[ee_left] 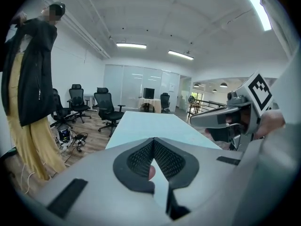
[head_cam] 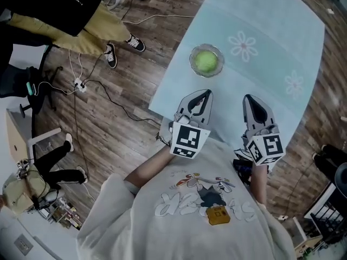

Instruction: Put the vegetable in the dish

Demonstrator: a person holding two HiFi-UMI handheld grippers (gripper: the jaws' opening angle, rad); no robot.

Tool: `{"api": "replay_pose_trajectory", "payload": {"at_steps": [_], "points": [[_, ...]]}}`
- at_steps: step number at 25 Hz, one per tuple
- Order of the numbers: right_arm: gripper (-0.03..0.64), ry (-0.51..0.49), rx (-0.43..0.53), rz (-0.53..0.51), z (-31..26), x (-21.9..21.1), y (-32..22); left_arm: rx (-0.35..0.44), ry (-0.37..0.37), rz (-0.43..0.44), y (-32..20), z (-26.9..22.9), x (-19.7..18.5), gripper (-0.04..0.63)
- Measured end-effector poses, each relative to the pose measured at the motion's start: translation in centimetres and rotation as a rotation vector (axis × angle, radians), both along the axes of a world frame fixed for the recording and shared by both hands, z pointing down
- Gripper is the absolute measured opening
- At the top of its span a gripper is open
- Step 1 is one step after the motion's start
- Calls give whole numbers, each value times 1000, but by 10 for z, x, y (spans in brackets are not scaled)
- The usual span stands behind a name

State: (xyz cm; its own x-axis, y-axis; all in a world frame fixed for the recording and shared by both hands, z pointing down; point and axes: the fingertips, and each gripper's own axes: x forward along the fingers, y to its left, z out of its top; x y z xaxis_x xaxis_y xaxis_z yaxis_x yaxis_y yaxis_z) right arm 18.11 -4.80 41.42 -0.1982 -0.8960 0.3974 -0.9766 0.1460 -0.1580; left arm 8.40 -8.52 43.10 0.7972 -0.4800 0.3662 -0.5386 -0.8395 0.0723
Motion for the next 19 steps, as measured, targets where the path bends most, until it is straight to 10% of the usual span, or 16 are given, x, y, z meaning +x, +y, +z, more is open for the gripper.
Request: {"api": "replay_pose_trajectory", "payload": {"at_steps": [19], "points": [[21, -5, 54, -81, -14, -30, 9, 11, -2, -54, 29, -21, -30, 8]]}}
